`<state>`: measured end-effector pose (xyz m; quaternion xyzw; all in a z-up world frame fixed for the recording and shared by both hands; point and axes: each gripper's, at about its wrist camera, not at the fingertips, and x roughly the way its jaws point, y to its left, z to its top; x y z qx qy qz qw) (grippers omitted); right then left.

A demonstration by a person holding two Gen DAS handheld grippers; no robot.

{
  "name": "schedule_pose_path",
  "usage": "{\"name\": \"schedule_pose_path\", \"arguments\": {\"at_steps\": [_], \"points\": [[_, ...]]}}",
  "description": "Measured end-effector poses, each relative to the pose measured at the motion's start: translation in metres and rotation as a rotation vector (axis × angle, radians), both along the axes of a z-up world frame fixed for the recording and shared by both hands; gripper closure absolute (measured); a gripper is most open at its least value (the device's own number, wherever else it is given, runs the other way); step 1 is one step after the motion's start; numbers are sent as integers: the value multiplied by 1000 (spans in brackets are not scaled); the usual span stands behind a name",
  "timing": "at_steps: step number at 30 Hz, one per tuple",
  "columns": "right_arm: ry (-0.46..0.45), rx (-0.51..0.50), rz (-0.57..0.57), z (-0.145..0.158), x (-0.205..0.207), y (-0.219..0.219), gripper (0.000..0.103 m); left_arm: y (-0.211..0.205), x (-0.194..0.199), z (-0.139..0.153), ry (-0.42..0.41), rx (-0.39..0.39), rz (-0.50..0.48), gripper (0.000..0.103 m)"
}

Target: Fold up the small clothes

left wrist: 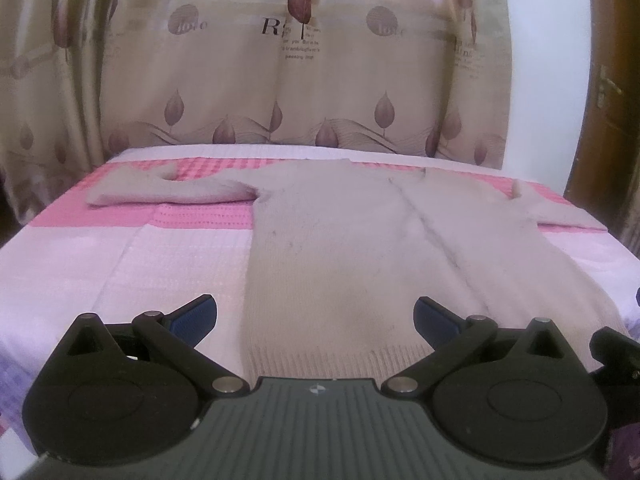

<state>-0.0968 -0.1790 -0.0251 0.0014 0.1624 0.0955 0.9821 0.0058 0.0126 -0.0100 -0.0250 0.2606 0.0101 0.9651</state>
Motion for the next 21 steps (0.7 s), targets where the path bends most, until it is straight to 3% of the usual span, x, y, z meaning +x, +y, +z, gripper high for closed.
{"name": "schedule_pose_path", "arguments": {"at_steps": [21], "points": [[19, -2, 14, -3, 4, 1, 0, -1, 1, -3, 5, 13, -10, 0]]}}
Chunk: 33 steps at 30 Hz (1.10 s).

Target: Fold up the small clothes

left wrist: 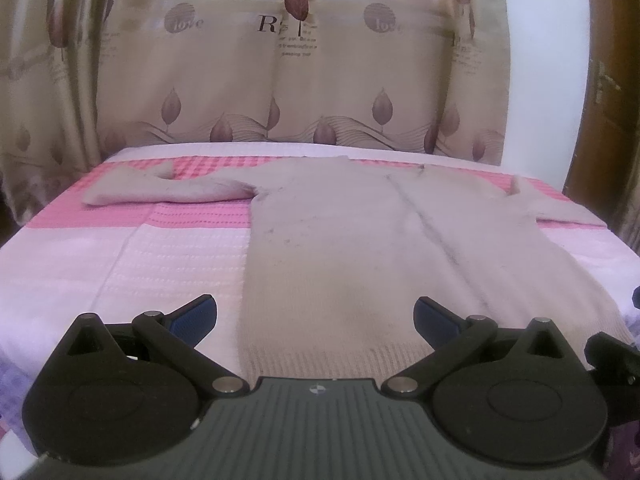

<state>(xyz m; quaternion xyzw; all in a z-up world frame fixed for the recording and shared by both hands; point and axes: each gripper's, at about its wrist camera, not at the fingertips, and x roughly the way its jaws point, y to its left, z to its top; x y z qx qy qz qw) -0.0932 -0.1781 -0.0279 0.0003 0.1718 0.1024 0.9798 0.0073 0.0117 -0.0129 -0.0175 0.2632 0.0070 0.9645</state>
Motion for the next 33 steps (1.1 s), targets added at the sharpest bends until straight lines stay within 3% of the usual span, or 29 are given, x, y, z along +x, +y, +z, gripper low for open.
{"name": "schedule_pose_path", "arguments": {"at_steps": [20, 24, 28, 33], "points": [[38, 0, 44, 2, 24, 3, 0, 31, 38, 10, -18, 97, 60, 0], [59, -3, 50, -1, 32, 4, 0, 70, 64, 24, -56, 156, 94, 0], [95, 7, 48, -7, 44, 1, 0, 132, 110, 51, -78, 208, 189, 0], [156, 15, 37, -21, 60, -2, 0, 218, 192, 80, -17, 187, 296, 5]]}}
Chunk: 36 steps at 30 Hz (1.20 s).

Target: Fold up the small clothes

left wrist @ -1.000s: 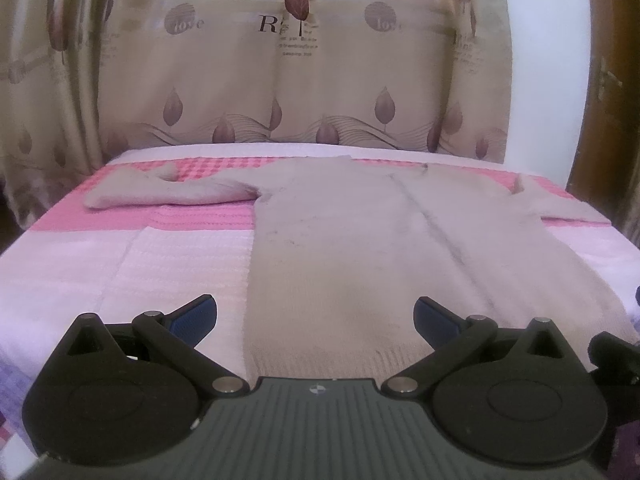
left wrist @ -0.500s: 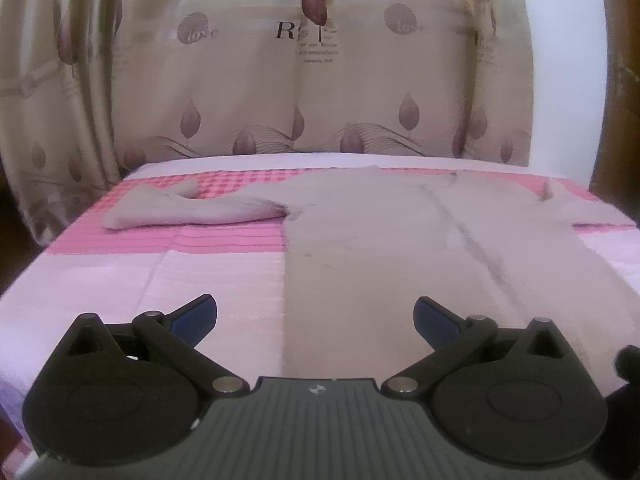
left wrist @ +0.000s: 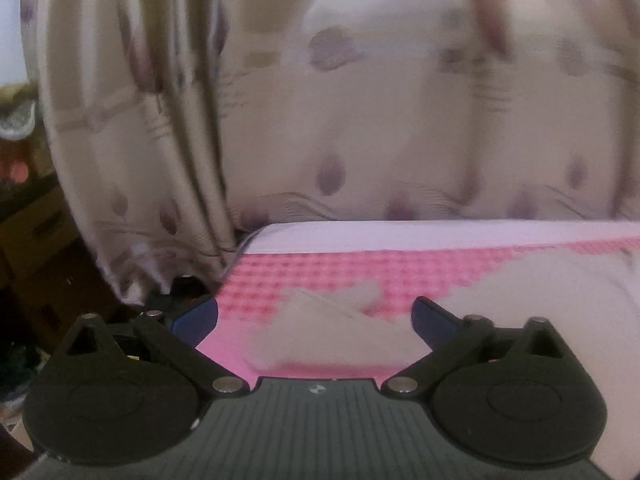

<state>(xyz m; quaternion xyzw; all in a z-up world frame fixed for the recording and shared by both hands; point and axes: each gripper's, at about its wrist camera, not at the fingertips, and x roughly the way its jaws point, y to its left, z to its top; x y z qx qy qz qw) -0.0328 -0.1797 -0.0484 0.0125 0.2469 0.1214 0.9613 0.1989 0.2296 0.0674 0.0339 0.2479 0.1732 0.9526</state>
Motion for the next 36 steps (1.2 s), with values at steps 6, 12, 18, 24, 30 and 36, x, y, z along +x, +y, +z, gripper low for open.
{"name": "schedule_pose_path", "arguments": {"at_steps": [6, 12, 18, 24, 30, 36], "points": [[104, 6, -25, -21, 26, -4, 0, 29, 97, -5, 176, 97, -133, 18], [132, -8, -49, -27, 42, -5, 0, 2, 155, -49, 343, 214, -321, 15], [160, 21, -59, -19, 49, -2, 0, 5, 194, -103, 497, 236, -333, 62], [73, 23, -21, 6, 48, 3, 0, 56, 166, -60, 266, 87, -88, 84], [62, 44, -10, 5, 48, 2, 0, 115, 69, 21, 32, -75, 274, 84], [59, 58, -6, 0, 45, -2, 0, 134, -37, 27, -21, -283, 532, 84]]}}
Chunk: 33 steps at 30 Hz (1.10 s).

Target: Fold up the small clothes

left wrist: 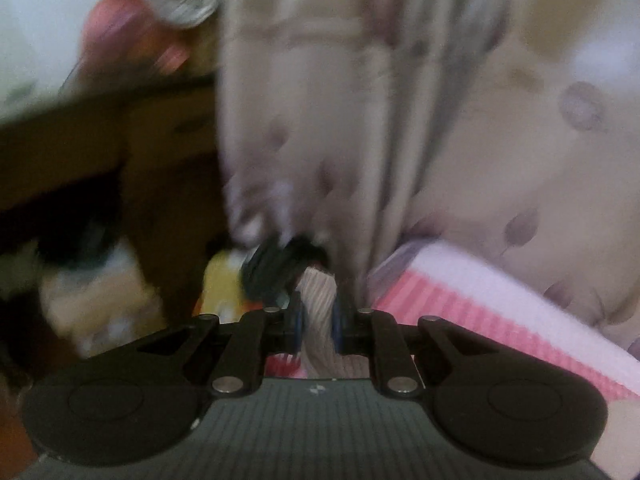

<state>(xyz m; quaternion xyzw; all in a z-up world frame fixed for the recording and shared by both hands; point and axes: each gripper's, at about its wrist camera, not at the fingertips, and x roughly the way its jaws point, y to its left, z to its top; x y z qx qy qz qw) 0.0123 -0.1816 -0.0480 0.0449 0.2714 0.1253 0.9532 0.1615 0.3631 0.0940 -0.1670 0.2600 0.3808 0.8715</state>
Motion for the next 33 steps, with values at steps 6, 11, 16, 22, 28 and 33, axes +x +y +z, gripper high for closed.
{"name": "schedule_pose_path", "arguments": {"at_steps": [6, 11, 16, 22, 28, 33], "points": [[-23, 21, 12, 4, -6, -5, 0, -4, -42, -65, 158, -26, 15, 33], [-67, -1, 24, 11, -20, -5, 0, 12, -73, -69, 59, -29, 138, 25], [-76, 27, -32, 13, -27, -23, 0, 6, -74, -52, 69, 84, 84, 21], [-48, 90, -84, 9, -29, -42, 0, 12, -61, -71, 182, -5, -15, 14], [-47, 70, -58, 8, -31, -33, 0, 28, -66, -84, 117, -138, -8, 41], [-81, 52, -47, 14, -37, -29, 0, 30, -100, -65, -51, -90, 116, 103]]}}
